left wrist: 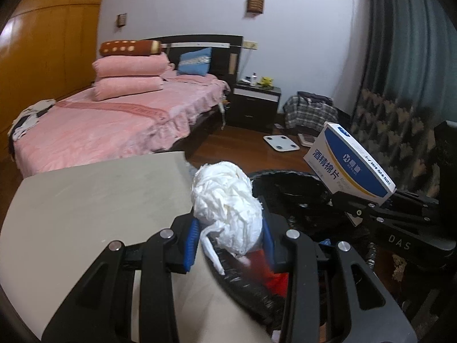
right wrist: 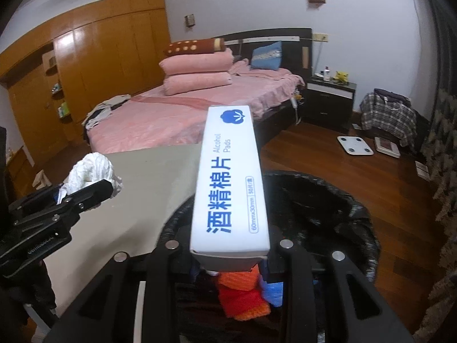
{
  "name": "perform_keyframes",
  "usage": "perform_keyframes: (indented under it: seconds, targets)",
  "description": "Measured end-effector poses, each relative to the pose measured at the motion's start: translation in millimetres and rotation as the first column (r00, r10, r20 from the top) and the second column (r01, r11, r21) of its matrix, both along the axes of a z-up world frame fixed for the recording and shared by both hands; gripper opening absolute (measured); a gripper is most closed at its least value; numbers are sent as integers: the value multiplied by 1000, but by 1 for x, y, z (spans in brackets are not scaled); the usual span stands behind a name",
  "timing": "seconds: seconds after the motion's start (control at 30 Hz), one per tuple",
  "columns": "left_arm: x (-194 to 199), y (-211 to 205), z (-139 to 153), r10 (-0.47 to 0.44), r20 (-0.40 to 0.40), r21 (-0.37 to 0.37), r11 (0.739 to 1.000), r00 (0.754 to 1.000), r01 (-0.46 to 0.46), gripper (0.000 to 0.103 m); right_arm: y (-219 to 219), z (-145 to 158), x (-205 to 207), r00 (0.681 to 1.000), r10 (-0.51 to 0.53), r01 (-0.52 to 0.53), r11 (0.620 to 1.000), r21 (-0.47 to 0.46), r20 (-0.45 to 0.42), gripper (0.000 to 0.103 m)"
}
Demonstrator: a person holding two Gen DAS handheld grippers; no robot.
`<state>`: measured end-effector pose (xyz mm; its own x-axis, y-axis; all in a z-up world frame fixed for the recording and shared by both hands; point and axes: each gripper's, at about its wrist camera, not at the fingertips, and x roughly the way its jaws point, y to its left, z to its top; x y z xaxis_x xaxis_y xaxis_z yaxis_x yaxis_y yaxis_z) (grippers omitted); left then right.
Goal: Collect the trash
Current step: 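Carry both tools over the bin and open them, dropping tissue and pads box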
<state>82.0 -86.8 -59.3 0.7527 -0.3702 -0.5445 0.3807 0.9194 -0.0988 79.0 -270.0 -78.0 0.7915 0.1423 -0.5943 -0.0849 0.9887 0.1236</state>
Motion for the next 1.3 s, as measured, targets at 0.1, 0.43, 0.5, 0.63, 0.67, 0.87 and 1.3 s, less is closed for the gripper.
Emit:
perform_keyframes:
  seconds: [0.1,0.43,0.5,0.63,0.67,0.87,1.3]
  targets:
    - [6,-18,-5,-36,-4,3,999,999,36,35,-13,-3,1,1000,-22,22,1000,-5,-8,31]
    - [32,-57,-22,-111,-33,10,994,993,111,35,-47,-15,5,996,-86,85,996,-26,-36,31]
    - [41,-64,-26,-125,-45,15,992,991,125,35,-52,-17,8,995,-94,93,995,-30,-40,31]
    - [51,-73,-35,-158,-70,12,987,985,159,44,-62,-23,14,992,-113,112,993,-30,-52,31]
    - [52,-74,-37,-161,-73,9,987,984,162,50,-63,-24,15,992,-117,116,993,-34,-54,33]
    - [53,-71,-40,-157,-83,5,987,984,158,74,-71,-26,15,988,-146,143,988,-61,-46,76]
    - [25,-10,-8,-7,-75,-15,1000,997,6,93,-59,13,-11,995,-89,87,995,48,41,97]
